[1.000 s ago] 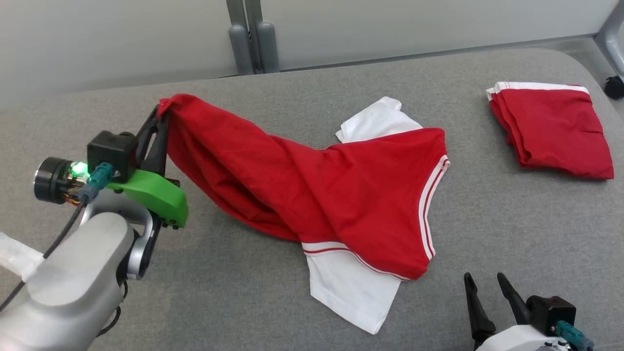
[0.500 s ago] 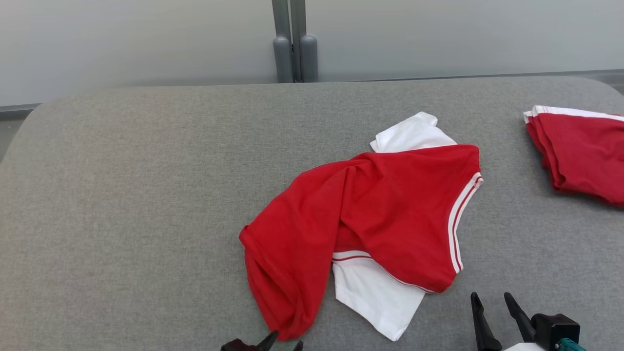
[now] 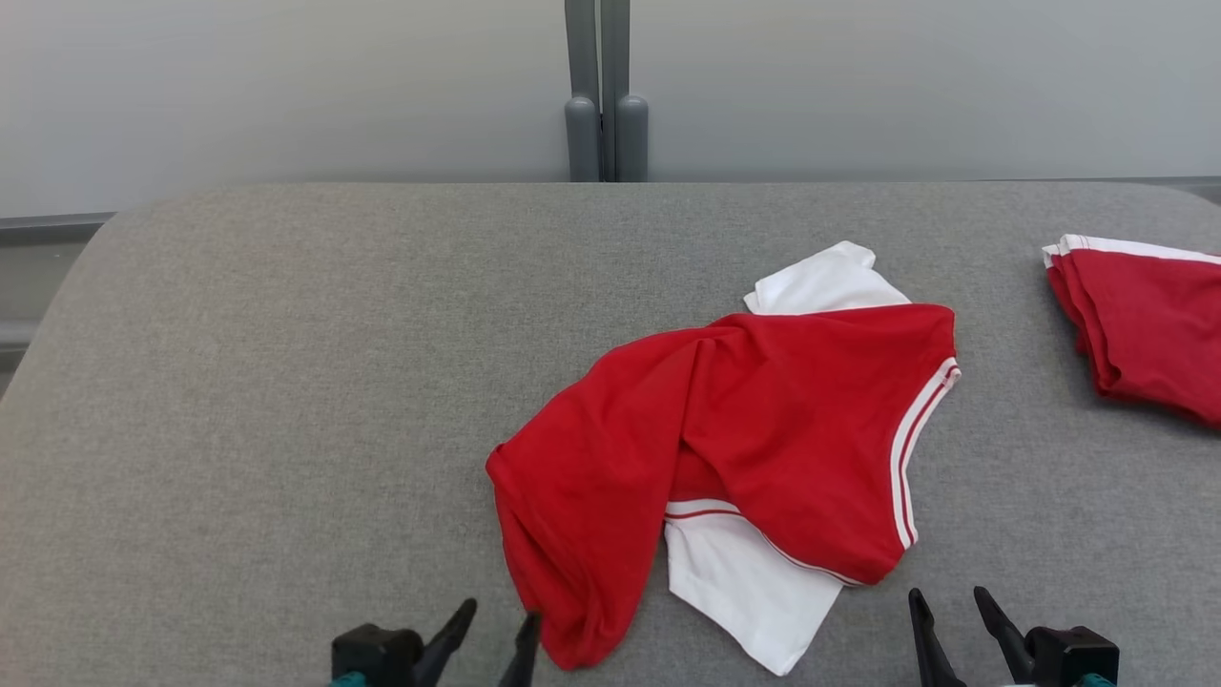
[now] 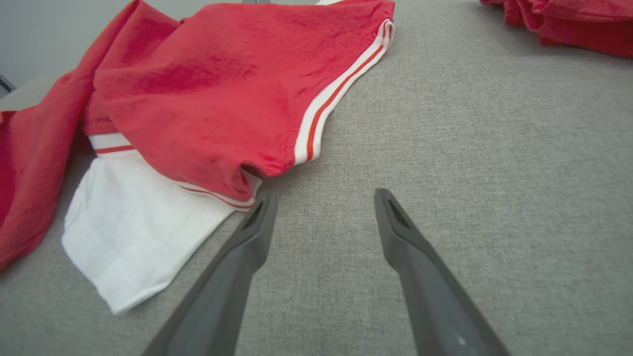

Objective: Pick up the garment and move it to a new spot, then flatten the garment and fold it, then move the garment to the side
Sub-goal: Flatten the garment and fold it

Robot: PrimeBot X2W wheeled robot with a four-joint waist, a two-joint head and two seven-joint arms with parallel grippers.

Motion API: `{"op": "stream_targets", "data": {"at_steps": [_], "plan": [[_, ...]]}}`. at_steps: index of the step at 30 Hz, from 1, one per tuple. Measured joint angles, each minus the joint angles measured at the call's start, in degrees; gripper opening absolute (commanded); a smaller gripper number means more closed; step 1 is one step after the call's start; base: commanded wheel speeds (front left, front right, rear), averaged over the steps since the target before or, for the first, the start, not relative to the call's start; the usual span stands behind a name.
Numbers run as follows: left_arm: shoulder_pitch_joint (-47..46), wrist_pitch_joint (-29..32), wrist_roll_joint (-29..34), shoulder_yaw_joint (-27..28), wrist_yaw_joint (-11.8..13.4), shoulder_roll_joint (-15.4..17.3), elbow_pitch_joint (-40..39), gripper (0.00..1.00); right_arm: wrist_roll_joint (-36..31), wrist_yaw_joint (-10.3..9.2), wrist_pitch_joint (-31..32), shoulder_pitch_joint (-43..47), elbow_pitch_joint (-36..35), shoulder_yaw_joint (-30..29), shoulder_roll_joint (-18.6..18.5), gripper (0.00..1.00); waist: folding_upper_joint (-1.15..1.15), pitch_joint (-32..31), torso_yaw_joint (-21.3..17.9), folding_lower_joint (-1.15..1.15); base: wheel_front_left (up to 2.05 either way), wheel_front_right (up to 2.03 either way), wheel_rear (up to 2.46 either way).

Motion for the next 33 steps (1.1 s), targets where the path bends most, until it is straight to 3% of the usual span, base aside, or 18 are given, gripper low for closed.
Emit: {"op": "stream_targets", "data": {"at_steps": [8,14,15,17,18,19,20,26,32,33], "plan": [[-2.03,1.38,-0.09,-3.24,-3.44,-6.3,5.23,1.0,0.38,0.0,0.0,-1.09,-0.24,0.33,0.01,1.0,0.0,1.46,-2.14,0.0,0.0,0.0,0.0],[-4.14,1.52,-0.48,-3.19,-5.61,-8.32,12.1,0.98,0.45,0.0,0.0,-1.5,-0.32,0.18,0.0,1.0,0.0,3.08,-3.17,0.0,0.0,0.0,0.0],[-4.42,1.53,-0.63,-3.15,-6.32,-8.75,12.87,0.86,0.46,0.0,0.0,-1.74,-0.33,0.16,0.0,1.0,0.0,3.31,-3.32,0.0,0.0,0.0,0.0],[-4.63,1.53,-1.37,-2.94,-7.17,-9.8,14.47,0.4,0.53,0.0,0.0,-2.01,-0.32,0.16,0.0,1.0,0.0,3.68,-3.54,0.0,0.0,0.0,0.0],[-4.81,1.57,-1.41,-3.09,-7.62,-10.1,15.47,0.25,0.54,0.0,0.0,-2.08,-0.31,0.15,0.0,1.0,0.0,3.83,-3.65,0.0,0.0,0.0,0.0],[-4.85,1.63,-1.68,-2.99,-8.0,-10.27,16.18,0.03,0.56,0.0,0.0,-2.17,-0.3,0.13,0.0,1.0,0.0,3.91,-3.73,0.0,0.0,0.0,0.0],[-4.83,1.58,-2.49,-2.58,-8.44,-10.62,16.9,0.0,0.69,0.0,0.0,-2.25,-0.3,0.11,0.0,1.0,0.0,3.93,-3.75,0.0,0.0,0.0,0.0],[-1.75,-0.01,-8.12,6.43,-9.04,-11.36,17.92,0.0,1.05,0.0,-0.01,-2.26,-0.34,-0.37,-0.02,1.0,0.0,3.75,-2.86,0.0,0.0,0.0,0.0],[0.92,-0.25,-7.49,10.17,-9.58,-9.68,17.77,0.0,1.3,0.0,0.0,-2.25,-0.27,-0.16,0.0,1.0,0.0,3.74,-1.63,0.0,0.0,0.0,0.0],[1.18,-0.25,-7.39,10.67,-9.84,-9.73,17.44,0.06,1.33,0.0,0.0,-2.25,-0.26,-0.14,0.0,1.0,0.0,3.75,-1.42,0.0,0.0,0.0,0.0]]}}
